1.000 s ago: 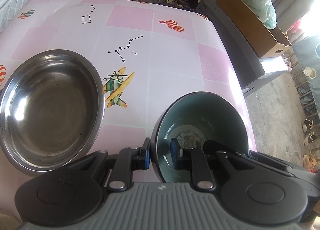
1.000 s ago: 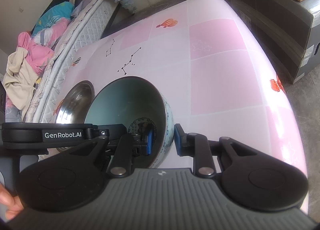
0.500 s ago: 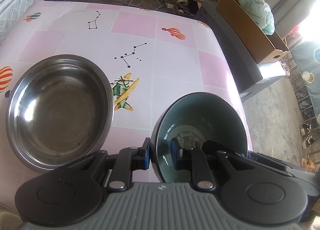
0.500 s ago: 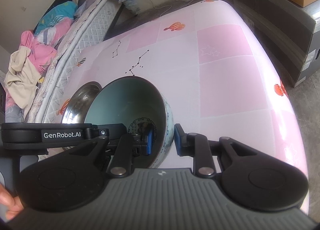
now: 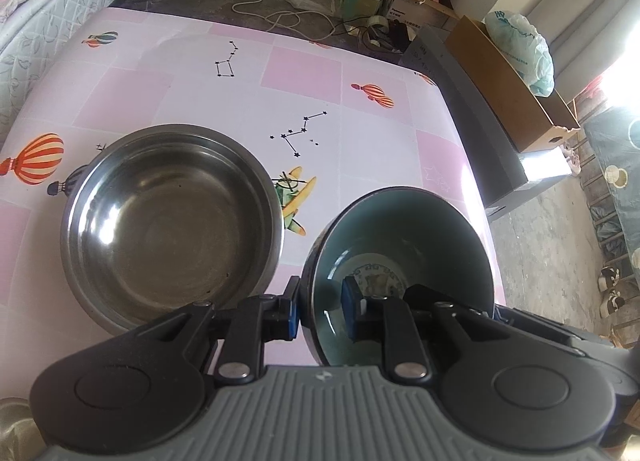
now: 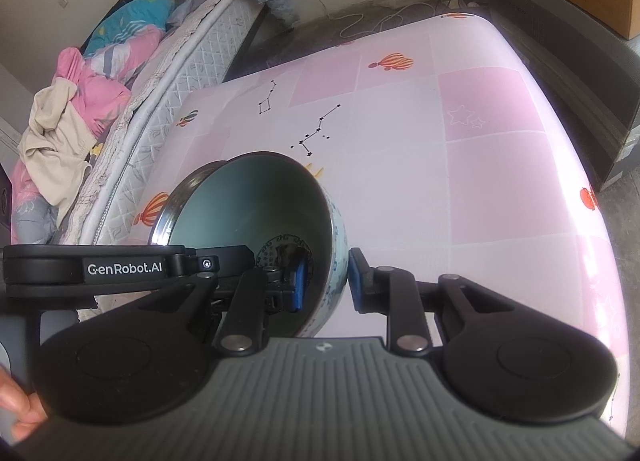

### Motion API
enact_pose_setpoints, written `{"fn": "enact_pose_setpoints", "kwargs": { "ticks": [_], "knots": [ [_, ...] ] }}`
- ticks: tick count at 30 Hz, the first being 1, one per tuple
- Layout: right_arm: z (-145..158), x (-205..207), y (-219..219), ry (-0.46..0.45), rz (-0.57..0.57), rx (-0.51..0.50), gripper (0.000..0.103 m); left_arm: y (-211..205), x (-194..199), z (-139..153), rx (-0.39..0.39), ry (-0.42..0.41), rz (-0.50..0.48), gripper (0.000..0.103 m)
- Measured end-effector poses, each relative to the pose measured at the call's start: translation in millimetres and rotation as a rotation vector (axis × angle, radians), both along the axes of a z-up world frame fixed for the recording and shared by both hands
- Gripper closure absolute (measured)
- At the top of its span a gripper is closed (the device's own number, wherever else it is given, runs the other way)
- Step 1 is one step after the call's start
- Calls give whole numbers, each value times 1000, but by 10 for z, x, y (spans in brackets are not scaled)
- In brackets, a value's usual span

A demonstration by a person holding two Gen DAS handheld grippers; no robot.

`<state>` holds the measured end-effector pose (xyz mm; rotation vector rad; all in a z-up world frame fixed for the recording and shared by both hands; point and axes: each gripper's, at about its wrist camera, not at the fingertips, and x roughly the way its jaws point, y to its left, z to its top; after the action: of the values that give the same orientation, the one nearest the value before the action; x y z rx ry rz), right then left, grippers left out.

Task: Organize plates and bowls
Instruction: 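Carry the teal bowl with both grippers over the small steel bowl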

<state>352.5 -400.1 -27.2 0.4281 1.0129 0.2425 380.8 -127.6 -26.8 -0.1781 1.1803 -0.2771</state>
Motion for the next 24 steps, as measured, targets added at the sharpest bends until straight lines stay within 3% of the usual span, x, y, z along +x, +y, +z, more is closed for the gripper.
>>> {"fn": "enact_pose_setpoints", "kwargs": {
  "ticks": [16, 24],
  "knots": [
    [197, 259, 873, -6, 100, 14, 81, 854, 86, 114, -10, -23, 121, 80],
    [85, 611, 1291, 6, 149, 23, 81, 1205, 303, -52, -3, -7, 184, 80]
  ]
}}
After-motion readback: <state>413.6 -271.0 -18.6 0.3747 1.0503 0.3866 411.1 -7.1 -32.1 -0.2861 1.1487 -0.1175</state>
